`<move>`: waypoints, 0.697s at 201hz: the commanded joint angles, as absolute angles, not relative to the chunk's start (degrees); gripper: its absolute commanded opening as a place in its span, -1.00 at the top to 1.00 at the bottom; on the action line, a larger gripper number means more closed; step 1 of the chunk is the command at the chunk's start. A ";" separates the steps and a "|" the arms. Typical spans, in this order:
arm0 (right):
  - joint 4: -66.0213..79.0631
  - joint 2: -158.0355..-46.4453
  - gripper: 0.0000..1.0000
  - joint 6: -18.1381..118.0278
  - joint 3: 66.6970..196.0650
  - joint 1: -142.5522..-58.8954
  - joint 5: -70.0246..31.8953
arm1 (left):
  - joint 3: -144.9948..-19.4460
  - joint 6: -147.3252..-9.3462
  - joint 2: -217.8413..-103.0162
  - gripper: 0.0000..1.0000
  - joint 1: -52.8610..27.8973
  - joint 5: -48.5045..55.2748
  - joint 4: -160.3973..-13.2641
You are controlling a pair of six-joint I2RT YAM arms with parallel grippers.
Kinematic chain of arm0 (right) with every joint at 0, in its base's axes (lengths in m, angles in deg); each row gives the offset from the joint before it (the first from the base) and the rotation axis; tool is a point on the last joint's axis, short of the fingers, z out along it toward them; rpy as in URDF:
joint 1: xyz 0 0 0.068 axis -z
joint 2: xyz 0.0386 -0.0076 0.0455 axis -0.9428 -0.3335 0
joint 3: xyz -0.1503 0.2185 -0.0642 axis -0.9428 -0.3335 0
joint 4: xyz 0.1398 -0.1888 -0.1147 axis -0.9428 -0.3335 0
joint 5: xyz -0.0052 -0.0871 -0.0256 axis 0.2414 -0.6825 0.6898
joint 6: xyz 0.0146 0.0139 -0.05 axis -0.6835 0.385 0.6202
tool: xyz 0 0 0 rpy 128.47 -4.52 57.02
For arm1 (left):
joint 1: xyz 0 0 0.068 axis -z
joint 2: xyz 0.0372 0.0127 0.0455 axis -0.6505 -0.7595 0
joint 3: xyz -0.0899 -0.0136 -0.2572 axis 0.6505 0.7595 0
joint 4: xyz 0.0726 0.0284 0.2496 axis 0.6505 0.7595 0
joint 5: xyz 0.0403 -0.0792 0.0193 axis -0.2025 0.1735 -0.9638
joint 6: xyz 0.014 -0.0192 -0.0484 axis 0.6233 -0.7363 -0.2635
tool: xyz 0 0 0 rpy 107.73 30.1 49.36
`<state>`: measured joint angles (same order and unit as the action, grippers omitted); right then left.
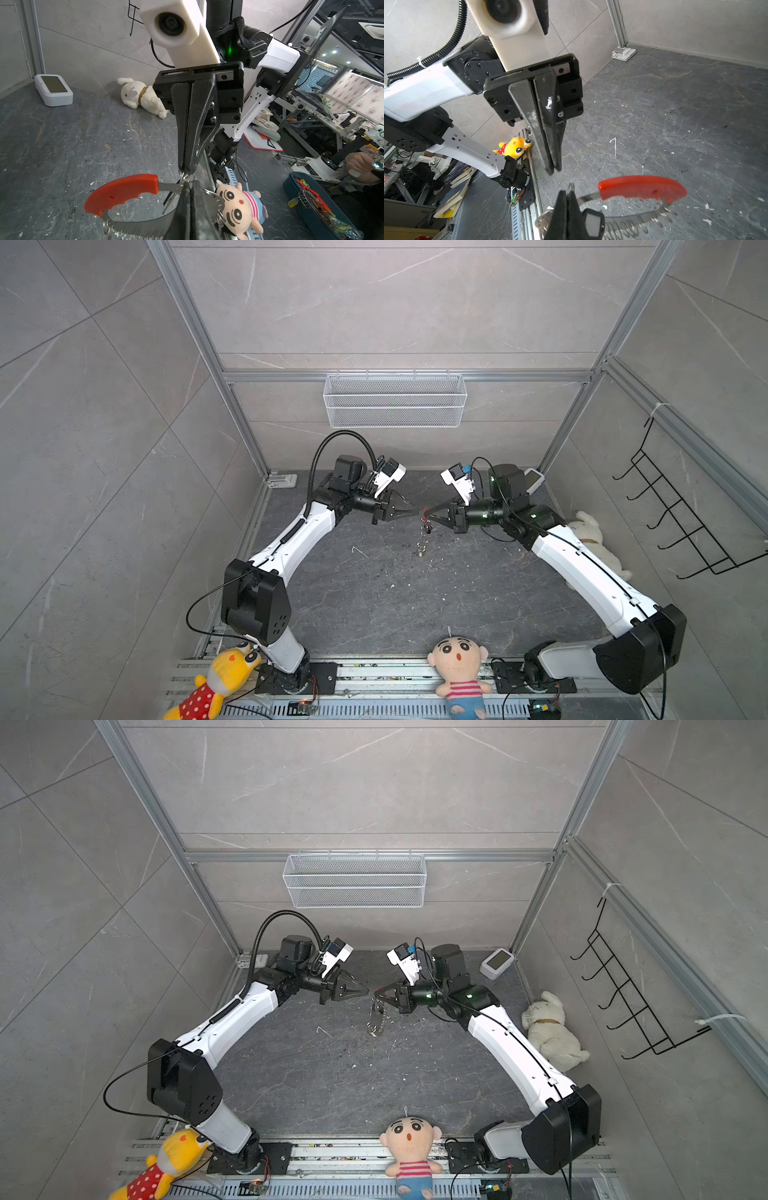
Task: Attach keys to a key ring
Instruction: Insert the key into the keyring.
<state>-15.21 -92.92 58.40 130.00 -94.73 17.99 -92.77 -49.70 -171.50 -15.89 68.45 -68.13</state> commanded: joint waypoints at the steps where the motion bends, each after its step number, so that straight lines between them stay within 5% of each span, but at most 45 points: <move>1: -13.99 -92.35 1.00 58.97 132.52 -95.04 19.78 | -93.55 -49.31 -172.16 1.00 -15.45 71.96 -68.56; 140: -14.17 -93.58 1.00 58.59 133.79 -96.05 20.53 | -94.94 -50.08 -173.57 1.00 -14.40 72.72 -68.85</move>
<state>-15.21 -93.01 58.36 131.31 -95.23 18.48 -92.77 -49.74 -173.64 -14.45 70.92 -68.15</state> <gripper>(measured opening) 0.044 0.053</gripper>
